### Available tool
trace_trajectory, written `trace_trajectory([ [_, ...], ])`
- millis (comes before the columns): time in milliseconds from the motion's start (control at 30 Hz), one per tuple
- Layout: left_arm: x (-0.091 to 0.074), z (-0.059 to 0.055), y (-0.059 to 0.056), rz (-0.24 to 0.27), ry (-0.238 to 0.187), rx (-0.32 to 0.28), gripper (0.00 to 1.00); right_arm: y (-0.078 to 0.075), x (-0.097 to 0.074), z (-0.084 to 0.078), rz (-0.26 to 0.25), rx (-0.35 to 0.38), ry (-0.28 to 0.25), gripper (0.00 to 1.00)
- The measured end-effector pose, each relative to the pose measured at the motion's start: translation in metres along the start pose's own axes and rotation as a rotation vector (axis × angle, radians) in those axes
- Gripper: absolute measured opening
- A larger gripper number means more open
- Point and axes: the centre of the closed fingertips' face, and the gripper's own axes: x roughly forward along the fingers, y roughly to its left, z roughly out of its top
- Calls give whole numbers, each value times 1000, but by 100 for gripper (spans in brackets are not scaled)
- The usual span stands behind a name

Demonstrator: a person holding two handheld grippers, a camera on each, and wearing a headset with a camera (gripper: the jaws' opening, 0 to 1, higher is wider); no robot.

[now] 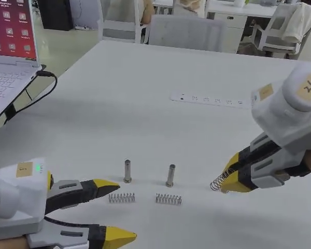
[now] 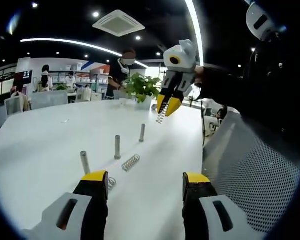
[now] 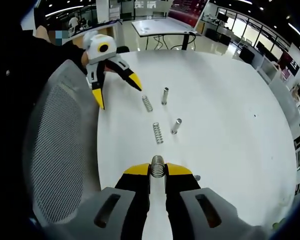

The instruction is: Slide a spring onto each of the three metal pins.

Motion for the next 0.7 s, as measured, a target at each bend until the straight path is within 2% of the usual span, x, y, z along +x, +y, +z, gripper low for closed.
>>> trace_trajectory([
  [333,-7,-1,2,35,-12,-17,60,-23,-11,-13,-50,24,44,8],
  [700,-7,-4,-1,36,-4,-22,61,-44,-10,-26,-72,18,129,8],
])
